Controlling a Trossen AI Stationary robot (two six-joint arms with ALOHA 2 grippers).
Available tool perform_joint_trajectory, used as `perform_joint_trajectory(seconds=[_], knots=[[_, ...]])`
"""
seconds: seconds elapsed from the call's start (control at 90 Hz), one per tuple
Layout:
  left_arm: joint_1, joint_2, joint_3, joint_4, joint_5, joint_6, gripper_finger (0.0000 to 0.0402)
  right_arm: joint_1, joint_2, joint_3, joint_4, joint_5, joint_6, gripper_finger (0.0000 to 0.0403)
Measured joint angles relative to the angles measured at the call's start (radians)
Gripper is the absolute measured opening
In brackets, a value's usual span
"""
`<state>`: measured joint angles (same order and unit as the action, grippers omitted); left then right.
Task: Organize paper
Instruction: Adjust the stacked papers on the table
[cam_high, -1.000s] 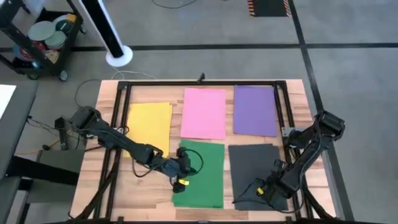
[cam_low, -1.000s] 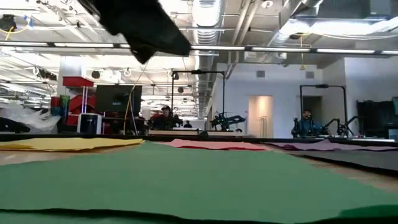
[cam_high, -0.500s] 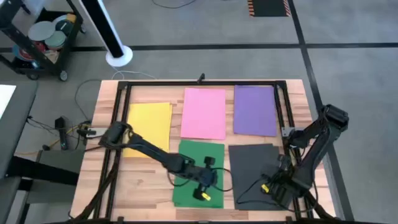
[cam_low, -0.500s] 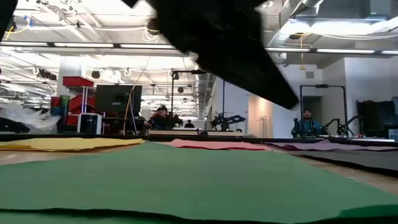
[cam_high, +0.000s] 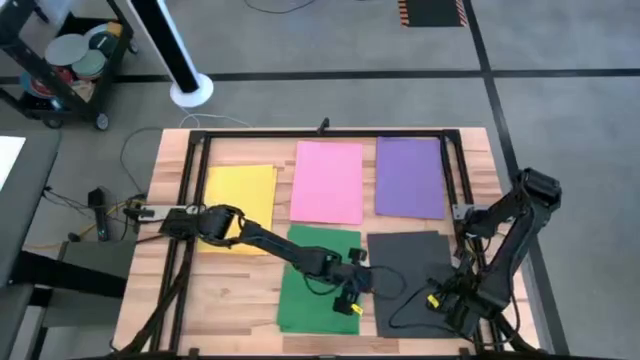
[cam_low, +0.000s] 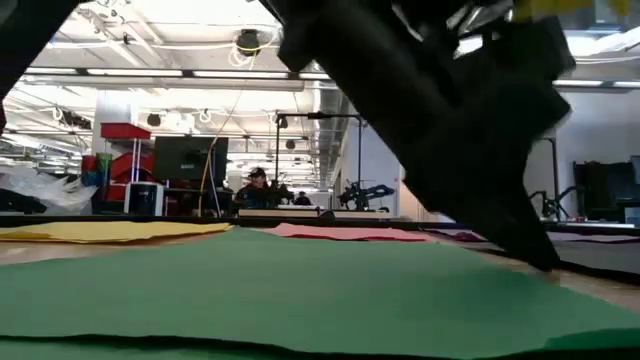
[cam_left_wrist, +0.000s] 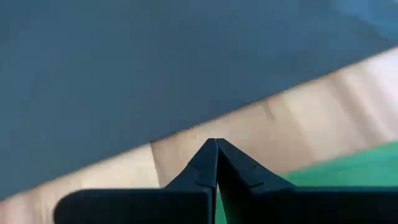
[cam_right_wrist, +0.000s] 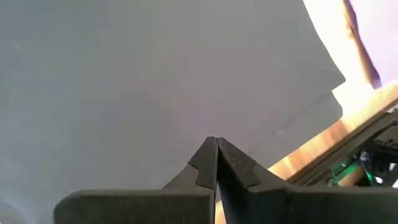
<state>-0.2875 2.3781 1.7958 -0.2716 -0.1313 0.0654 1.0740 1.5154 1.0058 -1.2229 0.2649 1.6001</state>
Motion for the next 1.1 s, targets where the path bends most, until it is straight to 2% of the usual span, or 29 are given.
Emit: perform_joint_trajectory(seconds=[0.578, 0.822, 0.956, 1.1], knots=[[0.046, 0.013, 0.016, 0.121, -0.031, -0.021, 0.0, -0.003, 0.001, 0.0, 0.001, 0.0, -0.001, 0.0], [-0.003, -0.078, 0.018, -0.05, -0.07, 0.027, 0.0, -0.003, 0.001, 0.0, 0.016, 0.026, -0.004, 0.0], [-0.01, -0.053, 0.015, -0.119, -0.059, 0.023, 0.0, -0.003, 0.001, 0.0, 0.023, 0.027, -0.008, 0.0], [0.007, -0.011, 0.014, -0.08, -0.065, 0.002, 0.0, -0.003, 0.001, 0.0, 0.031, 0.034, 0.004, 0.0]])
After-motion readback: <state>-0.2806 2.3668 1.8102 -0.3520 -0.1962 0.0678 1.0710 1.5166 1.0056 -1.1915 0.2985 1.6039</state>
